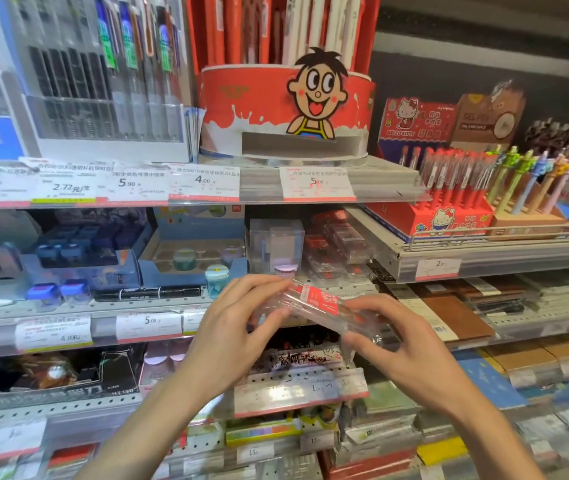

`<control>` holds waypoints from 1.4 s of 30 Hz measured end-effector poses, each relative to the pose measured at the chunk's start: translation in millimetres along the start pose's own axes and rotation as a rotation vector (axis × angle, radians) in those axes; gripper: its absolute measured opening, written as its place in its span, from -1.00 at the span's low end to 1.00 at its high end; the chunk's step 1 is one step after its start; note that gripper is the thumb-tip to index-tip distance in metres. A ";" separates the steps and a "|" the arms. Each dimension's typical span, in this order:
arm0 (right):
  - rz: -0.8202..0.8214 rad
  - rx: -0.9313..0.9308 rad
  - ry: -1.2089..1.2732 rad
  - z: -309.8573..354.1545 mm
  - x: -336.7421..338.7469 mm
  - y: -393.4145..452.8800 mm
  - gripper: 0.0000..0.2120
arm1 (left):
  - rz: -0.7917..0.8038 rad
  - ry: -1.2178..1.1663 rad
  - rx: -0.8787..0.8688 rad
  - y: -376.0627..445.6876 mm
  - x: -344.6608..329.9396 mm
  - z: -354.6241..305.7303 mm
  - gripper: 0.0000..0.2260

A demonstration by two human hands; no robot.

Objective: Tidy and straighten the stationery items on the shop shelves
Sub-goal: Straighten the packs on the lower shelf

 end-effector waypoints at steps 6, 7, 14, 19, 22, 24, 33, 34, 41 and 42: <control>-0.187 -0.044 0.036 -5.0 11.4 3.5 -0.74 | -0.044 0.193 0.008 24.9 11.9 15.0 -0.61; -0.239 -0.055 0.028 -6.3 13.1 4.9 -0.75 | -0.045 0.232 0.011 29.3 13.7 19.1 -0.60; -0.529 -0.061 -0.144 -3.2 1.2 39.5 -0.75 | 0.091 0.444 0.078 67.5 2.6 43.4 -0.62; -0.533 -0.055 -0.355 0.7 -18.8 77.5 -0.66 | 0.158 0.454 0.133 74.1 -12.6 57.7 -0.57; -0.475 -0.067 -0.529 4.5 -31.3 96.6 -0.56 | 0.154 0.439 0.144 74.4 -14.3 59.3 -0.57; -0.401 -0.088 -0.659 5.7 -38.8 105.4 -0.46 | 0.151 0.441 0.142 73.6 -13.8 58.8 -0.57; -0.243 -0.004 -0.736 -6.2 -44.2 108.4 -0.54 | 0.164 0.472 0.101 73.5 -11.5 62.3 -0.56; -0.240 0.009 -0.724 -7.0 -44.3 109.1 -0.56 | 0.160 0.473 0.096 73.6 -11.5 61.9 -0.56; -0.312 -0.025 -0.765 -6.2 -54.5 116.9 -0.62 | 0.160 0.486 0.093 73.2 -11.8 61.2 -0.55; -0.325 -0.035 -0.772 -6.5 -56.7 117.0 -0.62 | 0.158 0.488 0.089 73.1 -11.7 60.9 -0.56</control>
Point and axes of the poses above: each hand's wrist, its own y-axis towards the middle knuckle, its own x-axis out of the back of the hand, z = x × y, the point moved 3 cm from there along y, towards the middle knuckle, and after that the axes turned 8 degrees about -z, right-handed, at the moved point
